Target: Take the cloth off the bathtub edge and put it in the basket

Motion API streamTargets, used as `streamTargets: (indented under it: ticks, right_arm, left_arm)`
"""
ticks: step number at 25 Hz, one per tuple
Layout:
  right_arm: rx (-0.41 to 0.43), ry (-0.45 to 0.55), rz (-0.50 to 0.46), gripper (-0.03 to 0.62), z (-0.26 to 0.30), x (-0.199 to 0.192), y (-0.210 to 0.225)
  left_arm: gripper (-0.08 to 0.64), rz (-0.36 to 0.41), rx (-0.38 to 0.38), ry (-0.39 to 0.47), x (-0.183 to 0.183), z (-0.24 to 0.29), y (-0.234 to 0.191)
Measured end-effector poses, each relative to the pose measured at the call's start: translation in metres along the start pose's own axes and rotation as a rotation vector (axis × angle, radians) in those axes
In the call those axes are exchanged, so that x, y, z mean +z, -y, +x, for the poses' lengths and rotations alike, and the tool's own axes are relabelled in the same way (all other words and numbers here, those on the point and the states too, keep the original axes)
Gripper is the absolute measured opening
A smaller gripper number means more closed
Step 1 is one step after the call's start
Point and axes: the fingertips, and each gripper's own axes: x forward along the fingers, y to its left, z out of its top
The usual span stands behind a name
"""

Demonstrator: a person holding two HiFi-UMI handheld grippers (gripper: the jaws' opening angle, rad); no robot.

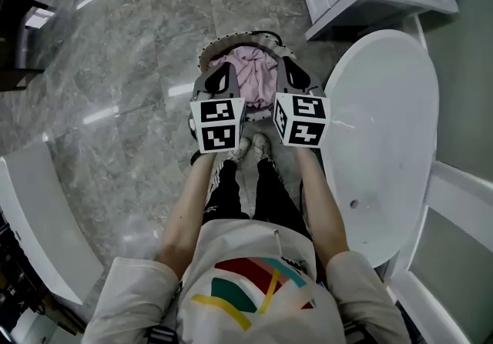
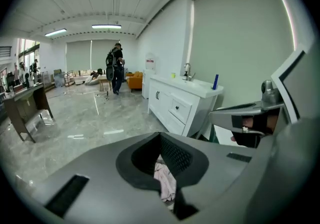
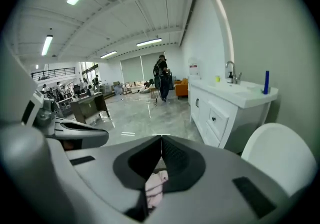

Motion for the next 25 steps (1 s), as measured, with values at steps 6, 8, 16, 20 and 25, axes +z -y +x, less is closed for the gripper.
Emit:
streamTargets:
  ticks: [6, 8, 16, 20, 25]
  right_arm:
    - [-0.011, 0.039, -0.022, 0.012, -0.071, 0.049, -0.011]
    - [-0.008, 0.074, -0.041, 0.012, -0.092, 0.066, -0.017]
    - [0.000, 0.097, -0.022, 0.012, -0.151, 0.063, -0.025]
    - [0.049, 0.061, -0.059, 0.012, -0.152, 0.046, -0.037]
    - [0.067, 0.073, -0.072, 0.012, -0.150, 0.049, -0.038]
  left_arm:
    - [0.017, -0.040, -0.078, 0.090, 0.062, -0.056, 0.030]
    - [0.017, -0.022, -0.094, 0.112, 0.077, -0.073, 0.036]
    - [0.017, 0.029, -0.091, 0.153, 0.081, -0.127, 0.060]
    - [0.017, 0.027, -0.090, 0.158, 0.079, -0.132, 0.061]
    - [0.017, 0.031, -0.084, 0.165, 0.080, -0.130, 0.063]
